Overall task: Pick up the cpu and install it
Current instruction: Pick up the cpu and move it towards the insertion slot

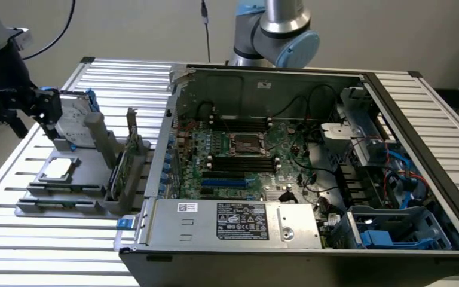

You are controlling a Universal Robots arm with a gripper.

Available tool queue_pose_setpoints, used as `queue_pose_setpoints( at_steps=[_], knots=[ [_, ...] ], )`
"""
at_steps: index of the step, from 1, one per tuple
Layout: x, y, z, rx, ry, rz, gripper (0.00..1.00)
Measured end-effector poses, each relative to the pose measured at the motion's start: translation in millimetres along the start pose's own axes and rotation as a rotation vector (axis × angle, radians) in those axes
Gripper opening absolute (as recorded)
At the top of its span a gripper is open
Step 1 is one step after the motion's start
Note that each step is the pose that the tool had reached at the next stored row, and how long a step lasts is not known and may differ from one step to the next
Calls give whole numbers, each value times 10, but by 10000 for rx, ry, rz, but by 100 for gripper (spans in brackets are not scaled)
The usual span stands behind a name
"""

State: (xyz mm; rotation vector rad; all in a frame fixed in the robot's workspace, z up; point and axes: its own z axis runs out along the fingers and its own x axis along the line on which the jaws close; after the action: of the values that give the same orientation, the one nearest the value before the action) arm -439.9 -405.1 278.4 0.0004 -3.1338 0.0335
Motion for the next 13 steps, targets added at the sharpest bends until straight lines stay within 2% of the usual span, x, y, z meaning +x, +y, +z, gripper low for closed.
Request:
queue_pose_setpoints(
  at_steps=[13],
  knots=[
    [-1, -80, 238, -7, -31, 1, 60]
  ],
)
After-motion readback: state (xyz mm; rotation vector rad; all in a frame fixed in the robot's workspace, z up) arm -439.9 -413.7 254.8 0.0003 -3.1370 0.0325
